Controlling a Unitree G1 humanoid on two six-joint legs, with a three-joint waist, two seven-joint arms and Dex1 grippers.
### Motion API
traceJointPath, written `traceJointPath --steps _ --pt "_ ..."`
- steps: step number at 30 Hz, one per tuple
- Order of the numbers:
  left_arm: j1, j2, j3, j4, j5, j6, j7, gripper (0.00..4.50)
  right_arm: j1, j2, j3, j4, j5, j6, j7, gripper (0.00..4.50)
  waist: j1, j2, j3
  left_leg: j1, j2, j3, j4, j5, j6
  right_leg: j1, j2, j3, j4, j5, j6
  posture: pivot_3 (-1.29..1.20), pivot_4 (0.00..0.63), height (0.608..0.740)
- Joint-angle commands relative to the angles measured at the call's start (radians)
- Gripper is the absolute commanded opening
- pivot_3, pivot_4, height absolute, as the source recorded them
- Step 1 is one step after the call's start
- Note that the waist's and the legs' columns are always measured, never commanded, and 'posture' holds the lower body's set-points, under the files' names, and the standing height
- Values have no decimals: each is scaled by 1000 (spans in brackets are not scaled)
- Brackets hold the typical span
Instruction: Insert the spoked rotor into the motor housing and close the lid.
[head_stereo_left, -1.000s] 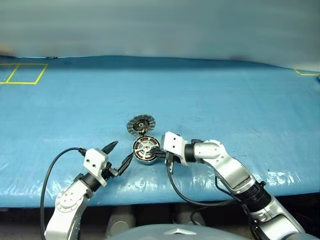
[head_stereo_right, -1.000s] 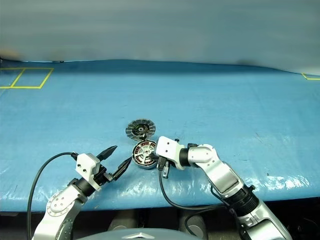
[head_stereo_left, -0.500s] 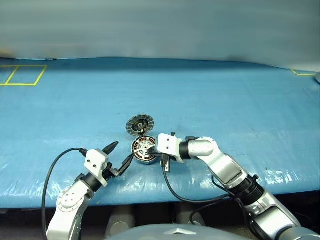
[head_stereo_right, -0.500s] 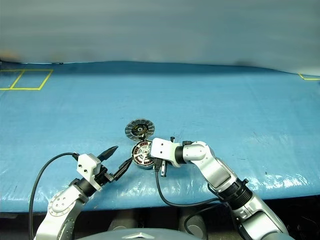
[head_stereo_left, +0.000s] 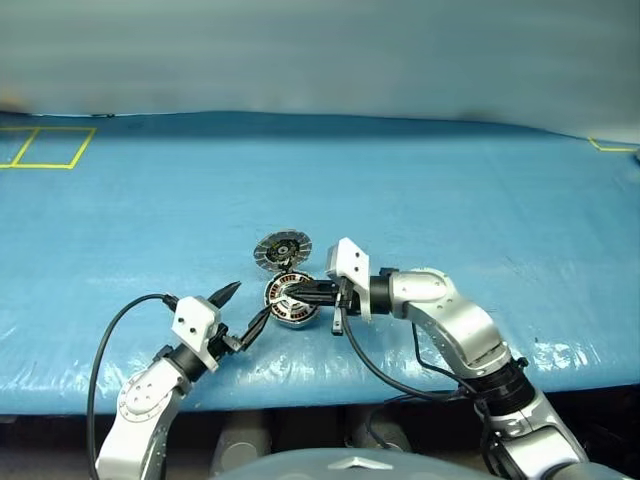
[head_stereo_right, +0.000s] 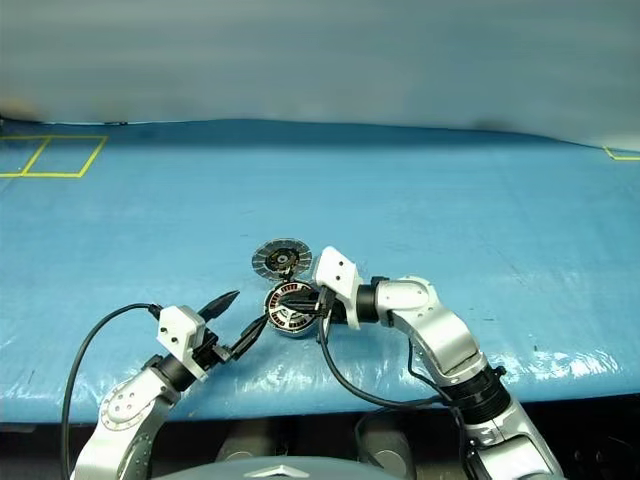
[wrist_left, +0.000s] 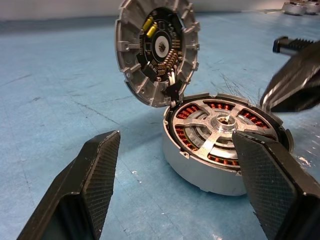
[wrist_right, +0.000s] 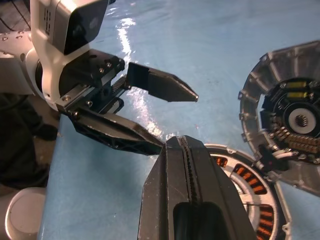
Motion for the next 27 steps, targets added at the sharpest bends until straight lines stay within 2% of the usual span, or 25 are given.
traceJointPath --steps 1,5,8,12,16,20,24,27 --pt "-14 -7 29 -45 -28 1 18 3831 27 -35 -32 -18 5 11 -20 18 0 0 0 0 0 0 0 0 0 0 0 0 0 0 0 0 150 740" --pt "-54 -13 96 -47 -69 33 67 3831 68 -95 20 -35 -50 -2 -29 18 0 0 0 0 -1 0 0 0 0 1 0 0 0 0 0 0 150 740" --pt "-130 -2 167 -36 -138 62 73 3831 99 -78 22 -52 -28 6 -42 18 -1 -1 1 -1 -1 0 0 0 0 3 1 1 1 0 0 0 150 740" --pt "-250 38 209 40 -173 105 44 3831 115 -87 48 -52 -43 -15 -32 18 0 -1 1 -1 -1 0 1 0 0 4 3 0 2 0 0 0 150 740" --pt "-438 59 234 178 -223 151 5 3831 138 -69 18 -47 -15 -54 -36 18 4 -2 1 -1 -2 0 2 0 0 5 3 1 1 2 3 0 150 740" --pt "-618 63 207 346 -223 164 -68 3831 186 -68 3 -44 -6 -107 -38 18 5 -3 2 -1 -3 0 4 1 0 7 3 1 1 2 4 0 150 740" --pt "-755 54 119 463 -167 158 -155 3831 268 6 -104 -36 -20 -214 -180 18 5 -4 2 -2 -5 0 3 1 -1 7 4 2 1 2 6 0 150 740" --pt "-809 44 78 510 -163 165 -220 3831 353 31 -147 -85 -7 -240 -226 18 5 -4 2 -3 -5 0 2 1 -1 6 4 3 1 5 12 0 150 740"
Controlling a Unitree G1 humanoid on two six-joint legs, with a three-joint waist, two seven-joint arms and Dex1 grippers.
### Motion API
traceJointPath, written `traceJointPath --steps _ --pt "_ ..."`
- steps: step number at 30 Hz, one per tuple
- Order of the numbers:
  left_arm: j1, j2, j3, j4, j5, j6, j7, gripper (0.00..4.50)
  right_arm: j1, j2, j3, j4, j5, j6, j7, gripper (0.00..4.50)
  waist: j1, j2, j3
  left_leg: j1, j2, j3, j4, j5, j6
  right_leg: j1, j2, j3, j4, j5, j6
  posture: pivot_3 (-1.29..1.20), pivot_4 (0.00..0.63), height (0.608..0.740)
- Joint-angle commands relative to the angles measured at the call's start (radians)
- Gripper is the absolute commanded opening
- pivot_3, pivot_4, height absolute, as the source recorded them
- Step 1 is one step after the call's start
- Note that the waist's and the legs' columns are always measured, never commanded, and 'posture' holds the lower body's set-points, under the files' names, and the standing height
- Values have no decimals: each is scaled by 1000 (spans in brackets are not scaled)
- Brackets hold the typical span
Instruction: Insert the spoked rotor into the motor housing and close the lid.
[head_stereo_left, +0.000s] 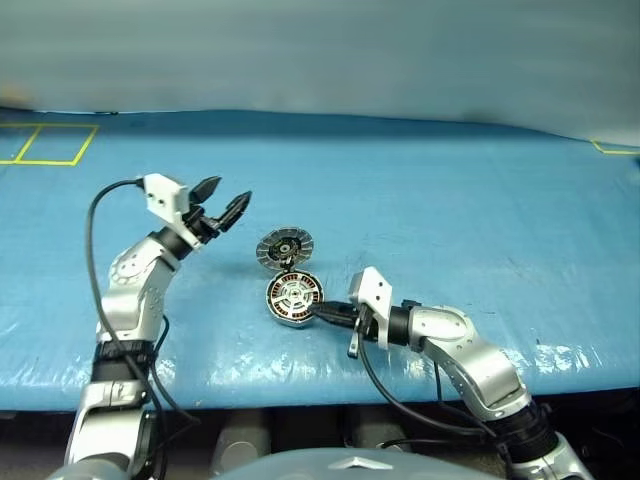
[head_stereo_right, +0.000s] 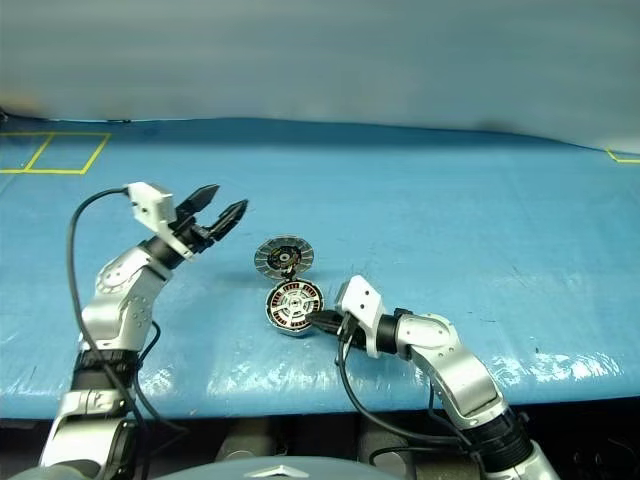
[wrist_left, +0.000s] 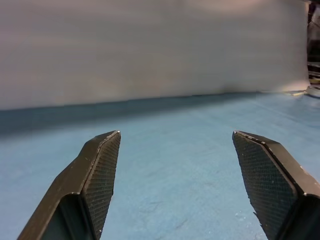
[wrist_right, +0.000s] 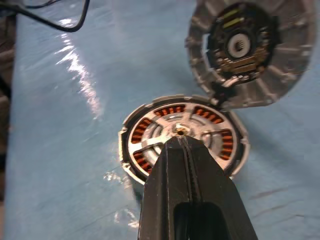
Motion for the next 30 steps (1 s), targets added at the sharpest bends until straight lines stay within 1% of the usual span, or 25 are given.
traceJointPath --steps 1,7,10,12,15,19,23,25,30 --pt "-56 -8 -44 39 12 -5 -77 3831 87 11 -61 -78 11 -54 -58 18 0 0 0 0 0 0 0 0 0 0 0 0 0 0 0 0 150 740" --pt "-102 -29 -68 91 23 8 -111 3831 280 -14 -74 -131 -32 -105 -113 18 -6 0 0 0 0 -1 -1 0 0 -1 0 0 0 -1 1 0 150 740" --pt "-111 -20 -85 116 47 8 -130 3831 340 -17 -58 -133 -79 -152 -146 18 -6 0 0 0 0 -1 -1 0 0 0 0 1 1 -2 0 0 150 740" --pt "-97 -16 -113 91 64 7 -158 3831 349 -19 -47 -135 -92 -160 -150 18 -5 0 0 0 0 0 0 0 0 0 0 1 1 -4 -3 0 150 740" --pt "-51 -6 -163 5 71 17 -210 3831 356 -2 -47 -135 -95 -177 -168 18 -5 0 0 2 0 -1 1 0 0 2 0 2 1 -4 -3 0 150 740" --pt "43 24 -247 -114 114 19 -248 3831 347 -7 -12 -77 -179 -219 -197 18 -4 0 0 4 0 -3 1 0 0 4 -1 3 1 -4 -4 0 150 740" --pt "105 22 -271 -184 119 28 -233 3831 356 33 -1 -49 -180 -218 -233 18 -3 0 0 4 1 -3 1 0 0 2 0 3 1 -4 -5 0 150 740" --pt "128 15 -272 -206 123 27 -215 3831 354 33 6 -38 -177 -200 -223 18 -3 0 0 4 1 -3 1 0 0 2 0 3 2 -4 -5 0 150 740" --pt "155 6 -271 -241 132 20 -176 3831 365 55 -1 -25 -152 -202 -235 18 -3 0 0 4 0 -3 1 1 0 2 -2 3 1 -4 -5 0 150 740"
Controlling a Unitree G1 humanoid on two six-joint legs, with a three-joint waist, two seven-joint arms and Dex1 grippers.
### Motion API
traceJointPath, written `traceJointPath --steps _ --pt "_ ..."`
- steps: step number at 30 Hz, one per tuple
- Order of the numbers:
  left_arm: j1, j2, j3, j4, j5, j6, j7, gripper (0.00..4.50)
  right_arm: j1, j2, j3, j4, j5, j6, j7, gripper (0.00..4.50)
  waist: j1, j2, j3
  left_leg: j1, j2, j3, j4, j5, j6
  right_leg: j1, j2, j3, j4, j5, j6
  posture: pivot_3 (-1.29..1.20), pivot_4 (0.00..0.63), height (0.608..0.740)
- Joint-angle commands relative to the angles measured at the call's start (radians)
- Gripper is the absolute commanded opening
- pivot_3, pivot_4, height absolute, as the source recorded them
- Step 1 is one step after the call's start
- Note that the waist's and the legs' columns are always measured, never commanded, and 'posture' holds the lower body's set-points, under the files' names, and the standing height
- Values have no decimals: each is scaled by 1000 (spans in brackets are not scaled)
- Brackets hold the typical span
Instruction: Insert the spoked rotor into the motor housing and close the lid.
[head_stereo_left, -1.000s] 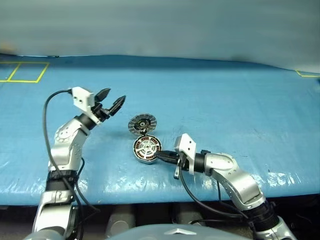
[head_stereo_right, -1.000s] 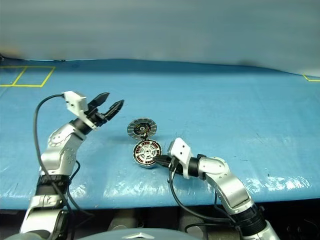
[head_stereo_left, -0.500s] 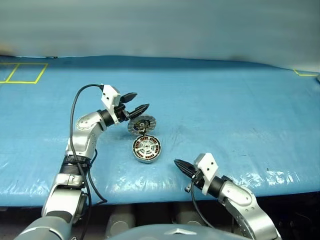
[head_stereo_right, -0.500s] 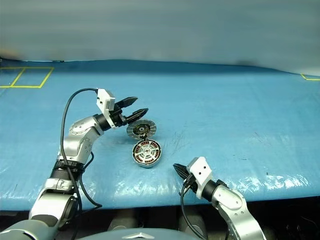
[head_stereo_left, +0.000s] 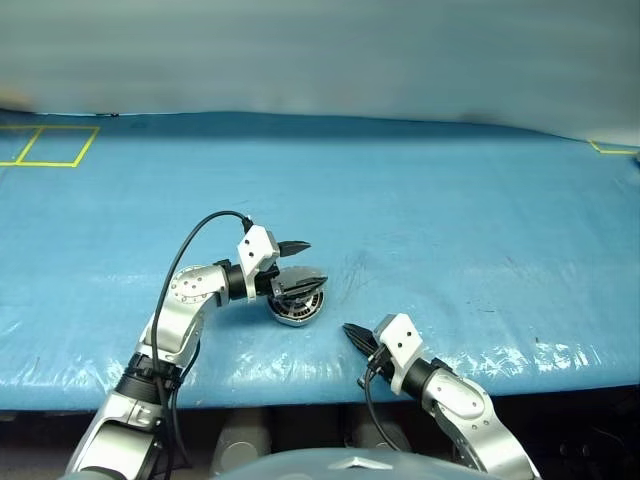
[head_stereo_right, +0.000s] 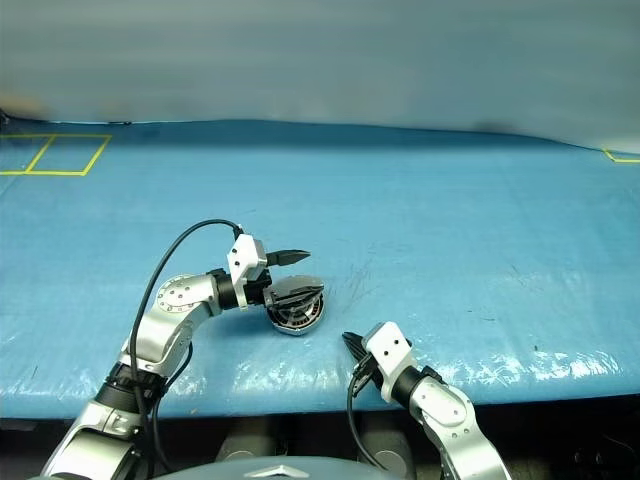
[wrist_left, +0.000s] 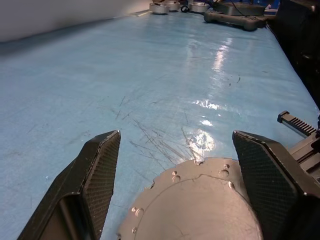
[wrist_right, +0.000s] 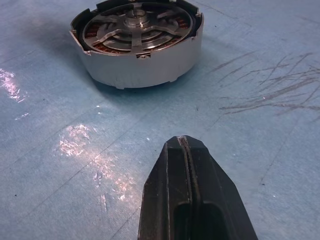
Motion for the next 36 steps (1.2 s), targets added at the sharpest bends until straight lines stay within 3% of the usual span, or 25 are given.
traceJointPath --steps 1,7,14,19,27,32,36 --pt "15 -9 10 -61 9 -13 31 3831 8 15 -14 -8 19 -15 -14 18 0 0 0 0 0 0 0 0 0 0 0 0 0 0 0 0 150 740" --pt "64 -23 11 -108 10 -15 76 3831 30 71 -21 59 27 -119 -49 18 0 0 0 -1 0 0 -1 0 0 -1 0 0 0 0 0 0 150 740" --pt "141 21 -46 -161 54 -31 48 3831 -2 45 -23 147 21 -189 -7 18 -1 0 0 1 0 1 -1 0 0 -2 0 0 0 0 0 0 150 740" --pt "132 24 -15 -144 22 1 52 3831 -23 38 -20 187 18 -209 13 18 0 0 0 2 0 0 0 0 1 -3 -1 -1 0 0 0 0 150 740" --pt "143 39 -79 -77 65 20 13 3831 -61 42 -15 237 -23 -230 -6 18 -2 0 -1 3 0 1 0 0 1 -2 -1 0 0 0 -1 0 150 740" --pt "165 5 -72 -82 -39 143 -18 3831 -68 47 -13 243 -36 -229 -18 18 -2 -2 -7 4 0 0 0 0 1 -2 -1 0 0 0 -1 0 150 740" --pt "167 12 -77 -43 7 128 9 3831 -69 47 -12 241 -39 -228 -21 18 -2 -2 -11 5 0 0 0 0 1 0 -1 0 0 0 0 0 150 740"
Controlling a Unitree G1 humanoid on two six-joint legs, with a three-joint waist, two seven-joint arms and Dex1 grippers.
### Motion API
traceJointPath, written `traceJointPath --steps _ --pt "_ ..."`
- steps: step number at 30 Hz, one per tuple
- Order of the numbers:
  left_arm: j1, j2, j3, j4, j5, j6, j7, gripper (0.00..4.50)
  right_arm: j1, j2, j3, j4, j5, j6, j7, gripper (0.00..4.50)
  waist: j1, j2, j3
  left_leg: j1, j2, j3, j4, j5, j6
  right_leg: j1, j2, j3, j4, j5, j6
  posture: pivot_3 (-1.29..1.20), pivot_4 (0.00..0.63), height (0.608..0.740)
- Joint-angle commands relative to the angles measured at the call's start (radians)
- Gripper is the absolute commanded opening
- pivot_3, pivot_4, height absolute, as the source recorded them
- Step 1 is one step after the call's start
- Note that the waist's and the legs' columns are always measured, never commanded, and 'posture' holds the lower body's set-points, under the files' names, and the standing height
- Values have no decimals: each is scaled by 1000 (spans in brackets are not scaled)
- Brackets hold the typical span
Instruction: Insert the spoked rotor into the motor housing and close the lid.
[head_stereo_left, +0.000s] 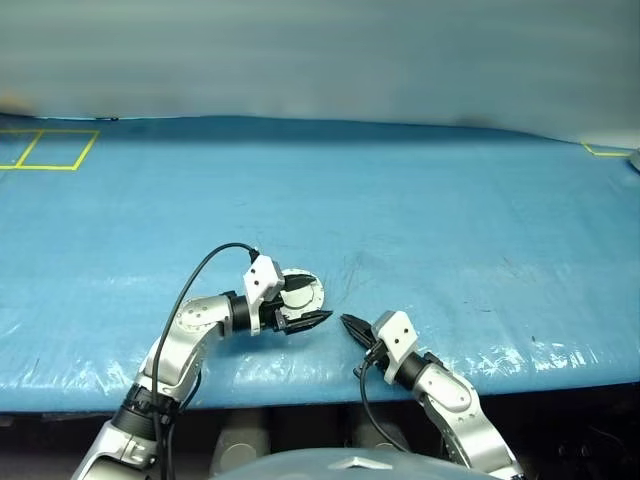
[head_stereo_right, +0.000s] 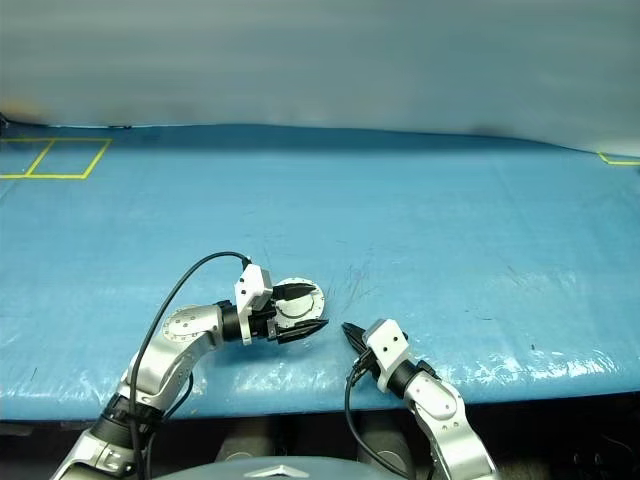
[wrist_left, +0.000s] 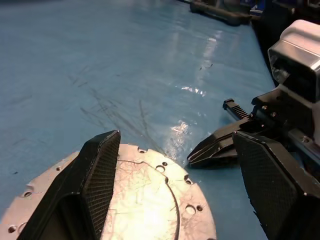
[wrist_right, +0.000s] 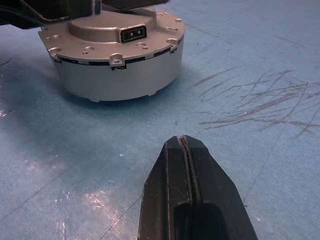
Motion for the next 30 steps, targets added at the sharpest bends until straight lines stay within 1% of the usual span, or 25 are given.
traceJointPath --steps 1,6,8,10,15,19,22,27,30 --pt "19 10 -6 39 31 12 18 3831 5 1 -9 4 3 8 -6 18 0 1 -2 0 0 0 0 0 0 0 0 0 0 0 0 0 150 740" --pt "8 -11 121 -64 -81 -14 41 3831 12 -35 -4 -29 0 -14 31 18 0 2 -2 -1 0 0 0 0 0 -1 0 0 0 0 -1 0 150 740" --pt "26 8 157 -136 -121 -21 25 3831 13 -47 -21 -72 46 7 53 18 1 2 -2 -2 0 0 -1 0 0 -2 -1 0 0 0 -1 0 150 740" --pt "47 18 190 -191 -162 -3 27 3831 7 -62 -30 -103 59 22 65 18 3 2 -2 -5 0 0 -1 0 0 -2 -1 0 0 0 -1 0 150 740" --pt "170 88 253 -286 -160 19 66 3831 -69 -70 -46 -199 111 116 81 18 -4 3 -1 -4 0 2 -2 -1 1 -2 -1 1 0 0 -1 0 150 740" --pt "294 105 289 -312 -147 23 116 3831 -170 -87 -48 -270 117 211 85 18 -1 4 0 -2 1 2 -1 0 0 -4 0 0 0 0 0 0 150 740" --pt "378 88 307 -338 -168 15 141 3831 -248 -128 -25 -309 151 294 152 524 2 3 1 -2 1 2 -1 0 1 -4 -2 0 -1 0 -1 0 150 740" --pt "466 58 290 -365 -159 -25 160 3831 -385 -126 10 -240 154 328 204 2178 4 2 2 -3 4 2 -1 -1 1 -4 -2 0 -1 0 -1 0 150 740" --pt "491 42 286 -379 -159 -37 173 3831 -431 -123 26 -201 152 319 234 3169 2 2 3 -3 0 2 -1 -1 1 -4 -2 0 -1 0 -1 0 150 740"
